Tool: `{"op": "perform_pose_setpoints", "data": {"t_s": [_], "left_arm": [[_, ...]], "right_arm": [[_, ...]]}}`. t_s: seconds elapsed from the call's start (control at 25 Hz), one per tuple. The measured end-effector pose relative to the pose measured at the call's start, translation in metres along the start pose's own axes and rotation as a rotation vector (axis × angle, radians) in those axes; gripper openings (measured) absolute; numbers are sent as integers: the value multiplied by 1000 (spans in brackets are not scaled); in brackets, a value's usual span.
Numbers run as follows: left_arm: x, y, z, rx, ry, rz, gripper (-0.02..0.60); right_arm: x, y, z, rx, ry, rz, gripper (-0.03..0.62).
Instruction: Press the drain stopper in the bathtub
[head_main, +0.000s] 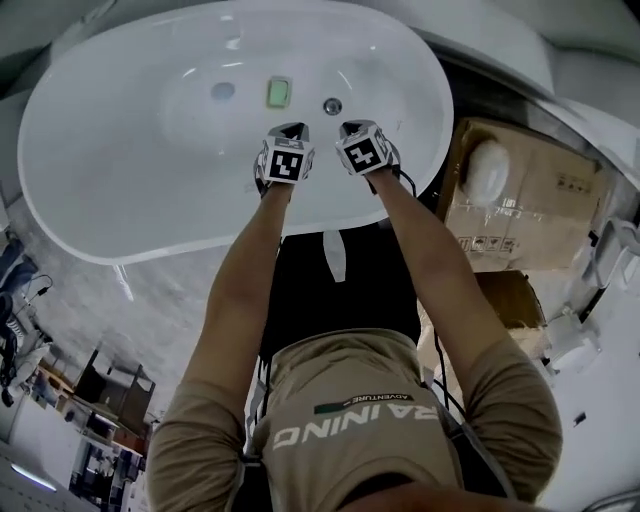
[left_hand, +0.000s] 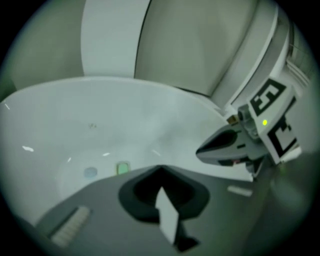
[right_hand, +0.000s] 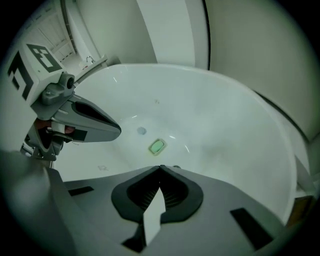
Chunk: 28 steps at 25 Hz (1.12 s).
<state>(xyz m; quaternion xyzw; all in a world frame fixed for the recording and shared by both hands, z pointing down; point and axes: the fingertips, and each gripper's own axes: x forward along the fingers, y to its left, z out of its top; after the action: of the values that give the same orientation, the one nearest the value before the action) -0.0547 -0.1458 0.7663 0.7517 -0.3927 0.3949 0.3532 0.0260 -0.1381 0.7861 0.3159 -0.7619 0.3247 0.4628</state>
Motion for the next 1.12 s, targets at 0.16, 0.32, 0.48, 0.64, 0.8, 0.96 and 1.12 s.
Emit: {"op": "perform_pose_setpoints", "data": {"t_s": [0.16, 0.32, 0.48, 0.64, 0.8, 0.96, 1.12], "left_arm": [[-54, -23, 6, 58, 48, 12, 3], [-101, -44, 13, 143, 58, 12, 3], [-140, -60, 32, 149, 19, 26, 2], [-185, -74, 76, 141, -123, 23, 3], [-235, -86, 131, 230, -278, 19, 3], [-286, -90, 171, 262, -389, 20, 3], [-327, -86, 203, 259, -486, 41, 2]], "right_arm": [[-65, 13, -2, 29, -27, -16, 9], [-115, 34, -11, 0, -20, -13, 8], [-159, 50, -5, -70, -50, -12, 9], [-207, 63, 25, -92, -159, -15, 8], [-263, 63, 73, -120, -279, -35, 8], [-323, 60, 130, -185, -447, -87, 9], [-380, 53, 168, -185, -581, -137, 9]]}}
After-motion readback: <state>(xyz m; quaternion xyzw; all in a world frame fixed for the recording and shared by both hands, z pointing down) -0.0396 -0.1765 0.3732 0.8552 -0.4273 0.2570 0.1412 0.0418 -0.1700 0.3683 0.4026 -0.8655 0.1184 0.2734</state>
